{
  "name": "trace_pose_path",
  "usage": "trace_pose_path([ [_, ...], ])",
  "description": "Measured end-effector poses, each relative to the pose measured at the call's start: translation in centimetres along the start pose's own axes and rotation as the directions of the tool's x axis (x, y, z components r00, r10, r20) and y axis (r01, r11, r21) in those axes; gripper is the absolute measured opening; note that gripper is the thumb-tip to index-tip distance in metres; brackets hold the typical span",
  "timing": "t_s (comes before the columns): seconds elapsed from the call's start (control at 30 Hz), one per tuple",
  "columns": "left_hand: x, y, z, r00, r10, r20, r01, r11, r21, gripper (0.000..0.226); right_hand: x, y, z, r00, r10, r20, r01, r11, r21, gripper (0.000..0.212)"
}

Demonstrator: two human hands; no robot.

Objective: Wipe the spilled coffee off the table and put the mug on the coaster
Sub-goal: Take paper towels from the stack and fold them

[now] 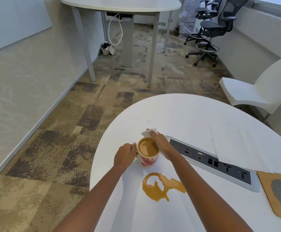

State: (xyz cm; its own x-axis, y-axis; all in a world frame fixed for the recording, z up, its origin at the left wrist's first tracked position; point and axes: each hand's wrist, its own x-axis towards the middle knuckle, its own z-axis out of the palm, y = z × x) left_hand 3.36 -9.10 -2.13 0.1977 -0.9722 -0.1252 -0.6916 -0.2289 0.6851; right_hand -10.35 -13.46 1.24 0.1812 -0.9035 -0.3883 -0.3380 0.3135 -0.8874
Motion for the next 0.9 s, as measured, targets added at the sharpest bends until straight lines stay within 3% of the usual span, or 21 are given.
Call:
trace_pose_path([
  [0.1, 0.5, -0.7, 0.4, 0.992, 0.007, 0.125, 0.006, 0.994, -0.107, 0.044, 0.2, 2.0, -0.5, 0.993, 0.097, 0.069, -0.113, 0.954, 0.279, 0.047],
  [0.2, 0.7, -1.0, 0.6, 0.987, 0.007, 0.162, 0.022, 0.985, -0.173, 0.045, -0.1, 3.8, -0.3, 0.984, 0.15, 0.094, -0.177, 0.816, 0.55, 0.053],
  [0.33, 1.0, -1.3, 0.8, 0.98, -0.021, 0.196, 0.07, 0.967, -0.244, 0.051, -0.5, 4.6, 0.4, 0.981, 0.178, 0.083, -0.179, 0.638, 0.749, 0.057],
  [0.43, 1.1, -1.2, 1.0, 0.98, -0.019, 0.196, 0.08, 0.947, -0.31, 0.05, -0.7, 4.9, 1.3, 0.965, 0.261, 0.015, -0.16, 0.542, 0.825, 0.051],
  [0.53, 0.9, -1.2, 1.2, 0.985, -0.034, 0.171, 0.096, 0.924, -0.37, 0.053, -1.1, 5.2, 2.2, 0.93, 0.349, -0.114, -0.092, 0.524, 0.847, 0.046],
  [0.73, 0.5, -0.8, 1.4, 0.985, -0.053, 0.162, 0.116, 0.905, -0.409, 0.043, -2.1, 5.7, 4.3, 0.892, 0.413, -0.186, -0.051, 0.499, 0.865, 0.041],
  [0.9, 0.7, -0.7, 1.3, 0.98, -0.077, 0.181, 0.145, 0.905, -0.4, 0.047, -2.8, 5.3, 6.0, 0.821, 0.508, -0.259, -0.018, 0.477, 0.879, 0.049],
])
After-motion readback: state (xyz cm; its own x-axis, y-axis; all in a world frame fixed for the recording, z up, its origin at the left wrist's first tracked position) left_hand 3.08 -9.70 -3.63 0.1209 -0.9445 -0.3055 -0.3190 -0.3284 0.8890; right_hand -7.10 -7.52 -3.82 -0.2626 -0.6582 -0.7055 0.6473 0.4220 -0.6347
